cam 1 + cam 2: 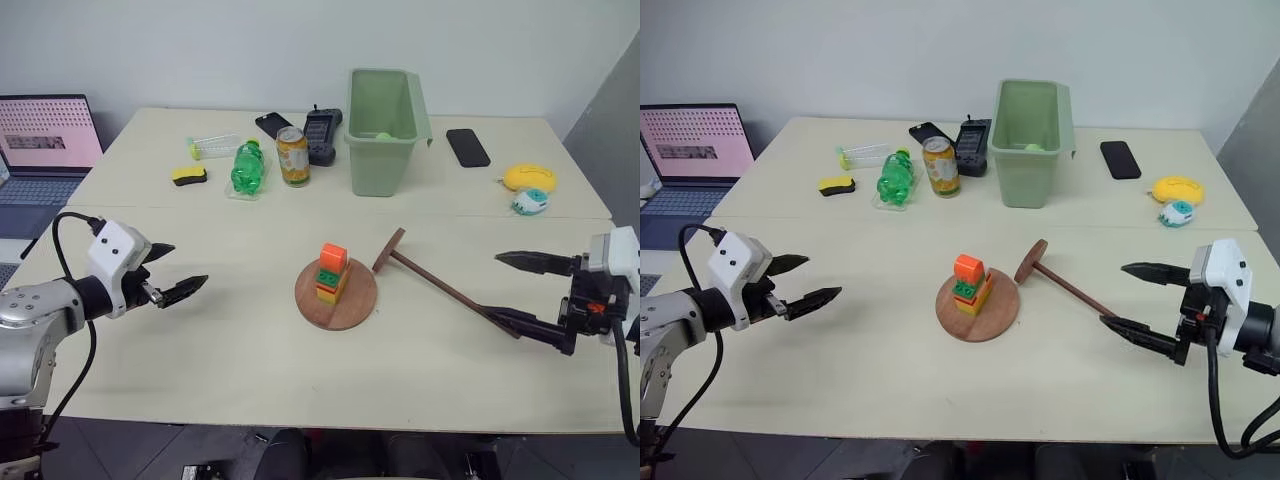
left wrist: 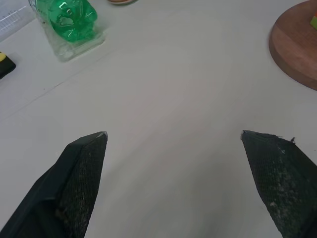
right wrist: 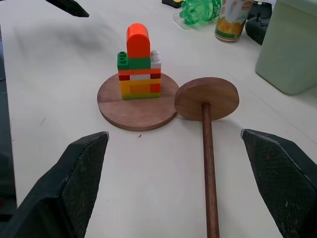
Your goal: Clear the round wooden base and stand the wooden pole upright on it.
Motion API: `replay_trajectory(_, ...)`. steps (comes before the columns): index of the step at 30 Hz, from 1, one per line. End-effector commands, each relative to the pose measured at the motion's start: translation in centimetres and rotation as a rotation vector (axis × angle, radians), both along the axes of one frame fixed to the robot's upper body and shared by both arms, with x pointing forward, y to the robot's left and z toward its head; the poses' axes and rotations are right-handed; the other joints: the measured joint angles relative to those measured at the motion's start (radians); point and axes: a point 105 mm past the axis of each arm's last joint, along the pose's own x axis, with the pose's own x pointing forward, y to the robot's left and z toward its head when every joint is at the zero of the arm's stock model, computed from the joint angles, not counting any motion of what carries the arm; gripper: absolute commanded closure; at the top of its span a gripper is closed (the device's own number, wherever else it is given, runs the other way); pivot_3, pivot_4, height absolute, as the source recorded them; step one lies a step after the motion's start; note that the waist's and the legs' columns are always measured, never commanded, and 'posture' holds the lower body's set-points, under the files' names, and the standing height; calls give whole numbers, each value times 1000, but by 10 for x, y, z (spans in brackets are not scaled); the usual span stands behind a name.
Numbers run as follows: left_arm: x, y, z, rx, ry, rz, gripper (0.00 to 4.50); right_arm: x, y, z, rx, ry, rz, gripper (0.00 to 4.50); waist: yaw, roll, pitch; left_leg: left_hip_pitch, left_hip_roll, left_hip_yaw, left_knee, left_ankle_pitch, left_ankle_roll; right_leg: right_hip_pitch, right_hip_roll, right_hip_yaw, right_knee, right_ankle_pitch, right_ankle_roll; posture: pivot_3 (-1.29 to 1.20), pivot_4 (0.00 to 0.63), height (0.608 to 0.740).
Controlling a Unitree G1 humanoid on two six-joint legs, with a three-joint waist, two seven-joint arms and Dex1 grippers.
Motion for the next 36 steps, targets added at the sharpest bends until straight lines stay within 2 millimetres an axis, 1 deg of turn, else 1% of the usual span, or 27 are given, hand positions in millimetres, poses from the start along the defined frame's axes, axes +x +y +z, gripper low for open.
replay_trajectory(1, 1, -10, 20, -33, -51, -43, 13, -2, 4, 4, -8, -37, 11, 0, 0, 0, 0, 0, 0, 0, 0, 0, 0, 0, 0, 0, 0, 0, 0, 0, 150, 740)
replay_trajectory(4, 2, -8, 21, -7, -45, -27, 13, -2, 5, 4, -3, -35, 10, 0, 0, 0, 0, 0, 0, 0, 0, 0, 0, 0, 0, 0, 0, 0, 0, 0, 150, 740)
replay_trajectory(6, 2, -13, 25, -20, -63, -40, 13, -3, 4, 4, -3, -32, 9, 0, 0, 0, 0, 0, 0, 0, 0, 0, 0, 0, 0, 0, 0, 0, 0, 0, 150, 740)
replay_trajectory(9, 2, -22, 35, -94, -90, -75, 13, -3, 4, 4, -4, -28, 10, 0, 0, 0, 0, 0, 0, 0, 0, 0, 0, 0, 0, 0, 0, 0, 0, 0, 150, 740)
replay_trajectory(14, 2, -21, 34, -77, -97, -82, 13, -4, 4, 3, -2, -25, 8, 0, 0, 0, 0, 0, 0, 0, 0, 0, 0, 0, 0, 0, 0, 0, 0, 0, 150, 740)
replay_trajectory(16, 5, -19, 37, -85, -105, -69, 13, -3, 5, 3, 0, -26, 5, 0, 0, 0, 0, 0, 0, 0, 0, 0, 0, 0, 0, 0, 0, 0, 0, 0, 150, 740)
replay_trajectory(19, 4, -24, 36, -78, -75, -129, 13, -4, 7, 3, 5, -36, 1, 0, 0, 0, 0, 0, 0, 0, 0, 0, 0, 0, 0, 0, 0, 0, 0, 0, 150, 740)
replay_trajectory(22, 10, -33, 41, -38, -97, -178, 13, -6, 9, 1, 10, -27, 0, 0, 1, 0, 0, 0, -1, 0, 0, 0, 0, 0, 1, -1, 0, 0, 0, 0, 150, 740)
replay_trajectory(23, 12, -38, 42, -20, -102, -202, 13, -6, 10, 1, 13, -24, 0, 0, 2, -1, 0, 0, -1, 0, 0, 0, 0, 0, 1, -1, 0, 0, 0, 0, 150, 740)
replay_trajectory(28, 29, -92, 52, -68, -105, -429, 13, -8, 38, -1, 65, -25, 37, 0, 9, -1, 0, -1, -2, 0, 2, 0, 0, 2, 2, -2, 0, 0, 0, 0, 150, 740)
replay_trajectory(30, 32, -107, 52, -67, -97, -504, 13, -8, 47, 1, 84, -35, 49, 0, 6, -1, 0, -1, -2, 0, 3, 0, 0, 2, 2, -2, 0, 0, 0, 0, 150, 740)
replay_trajectory(32, 32, -130, 54, -96, -69, -636, 13, -10, 57, 4, 130, -26, 52, 0, 2, -1, 1, -1, -2, 1, 3, 0, 0, 2, 2, -2, 0, 0, 0, 0, 150, 740)
replay_trajectory(34, 32, -143, 51, -101, -36, -727, 13, -12, 65, 6, 162, -4, 60, 0, 1, -1, 1, -3, -2, 0, 3, 0, 0, 1, 3, -3, 0, 0, 0, 0, 150, 740)
replay_trajectory(36, 36, -149, 46, -85, -24, -770, 13, -15, 70, 6, 184, 18, 67, 0, 0, -1, 1, -4, -2, 0, 4, 0, 0, 0, 3, -3, 0, 0, 0, 0, 150, 740)
